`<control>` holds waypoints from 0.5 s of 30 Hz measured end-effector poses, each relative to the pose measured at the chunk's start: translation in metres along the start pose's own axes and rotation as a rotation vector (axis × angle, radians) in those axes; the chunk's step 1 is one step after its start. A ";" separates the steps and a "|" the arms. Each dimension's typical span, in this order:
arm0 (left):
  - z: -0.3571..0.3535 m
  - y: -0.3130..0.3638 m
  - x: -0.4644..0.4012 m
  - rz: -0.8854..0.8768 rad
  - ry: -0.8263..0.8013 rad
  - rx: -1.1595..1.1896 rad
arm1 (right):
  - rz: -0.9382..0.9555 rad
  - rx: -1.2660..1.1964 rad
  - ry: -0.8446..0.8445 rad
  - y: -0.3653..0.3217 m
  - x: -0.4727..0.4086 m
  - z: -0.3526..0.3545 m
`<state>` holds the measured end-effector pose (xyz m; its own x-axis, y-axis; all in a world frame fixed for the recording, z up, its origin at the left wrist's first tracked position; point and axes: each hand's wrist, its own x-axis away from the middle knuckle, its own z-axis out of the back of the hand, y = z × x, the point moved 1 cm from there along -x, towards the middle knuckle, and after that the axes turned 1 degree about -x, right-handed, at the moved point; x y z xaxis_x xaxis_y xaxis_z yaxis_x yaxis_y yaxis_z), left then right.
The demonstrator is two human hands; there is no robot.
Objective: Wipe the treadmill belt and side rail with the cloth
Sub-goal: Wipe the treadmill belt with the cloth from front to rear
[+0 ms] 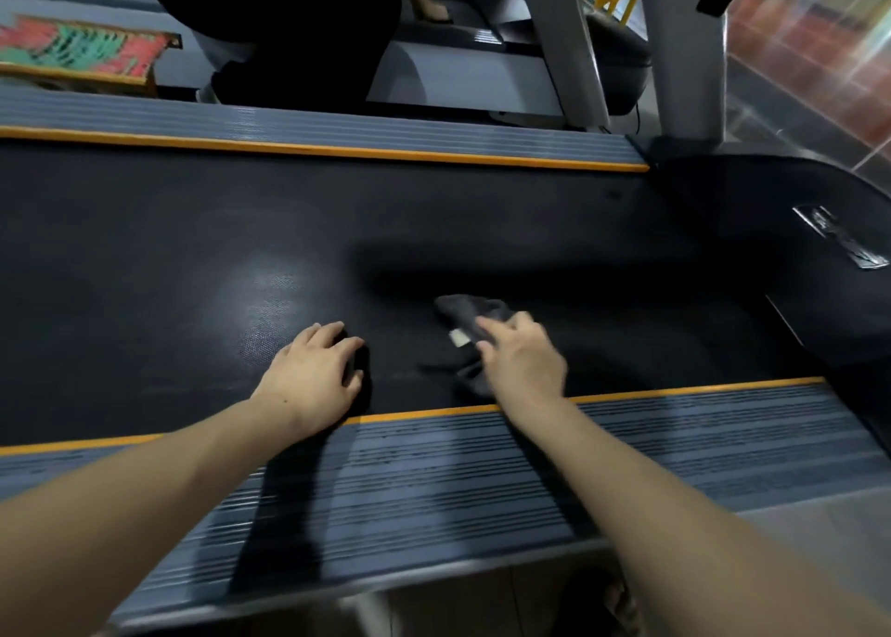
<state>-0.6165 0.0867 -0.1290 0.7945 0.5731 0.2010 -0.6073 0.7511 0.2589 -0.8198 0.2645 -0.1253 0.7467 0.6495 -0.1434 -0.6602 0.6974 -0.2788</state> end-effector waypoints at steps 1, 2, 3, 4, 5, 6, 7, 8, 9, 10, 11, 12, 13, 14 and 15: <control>0.001 -0.003 0.002 -0.002 0.008 -0.006 | -0.070 0.030 0.010 0.020 -0.008 0.005; 0.001 -0.005 0.004 -0.003 0.017 -0.007 | -0.149 0.052 0.011 0.038 -0.016 0.011; 0.002 -0.007 0.005 -0.002 0.024 -0.006 | -0.223 0.069 0.006 0.050 -0.022 0.016; 0.001 -0.010 0.007 -0.002 0.027 -0.009 | -0.283 0.083 -0.002 0.058 -0.025 0.020; 0.000 -0.012 0.009 0.001 0.028 -0.015 | -0.321 0.094 -0.005 0.059 -0.026 0.020; -0.001 -0.013 0.011 0.004 0.024 -0.018 | -0.344 0.097 -0.006 0.055 -0.025 0.019; -0.003 -0.013 0.013 0.006 0.022 -0.017 | -0.355 0.090 -0.002 0.047 -0.021 0.017; -0.004 -0.014 0.014 0.011 0.025 -0.014 | -0.353 0.080 0.003 0.035 -0.017 0.014; -0.004 -0.015 0.015 0.017 0.030 -0.011 | -0.340 0.071 0.004 0.021 -0.012 0.009; -0.003 -0.016 0.015 0.021 0.034 -0.009 | -0.319 0.062 -0.004 0.004 -0.006 0.005; -0.003 -0.018 0.015 0.023 0.037 -0.010 | -0.291 0.050 -0.020 -0.016 0.000 -0.001; -0.002 -0.020 0.015 0.026 0.042 -0.014 | -0.249 0.035 -0.041 -0.038 0.006 -0.007; -0.001 -0.024 0.015 0.033 0.047 -0.018 | -0.191 0.017 -0.065 -0.062 0.013 -0.013; 0.001 -0.028 0.016 0.042 0.052 -0.022 | -0.113 -0.003 -0.084 -0.084 0.020 -0.020; 0.002 -0.032 0.016 0.048 0.054 -0.025 | -0.027 -0.029 -0.100 -0.102 0.026 -0.026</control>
<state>-0.5840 0.0713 -0.1321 0.7635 0.6254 0.1611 -0.6453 0.7297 0.2259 -0.7310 0.2022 -0.1251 0.7514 0.6587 -0.0403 -0.6363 0.7070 -0.3086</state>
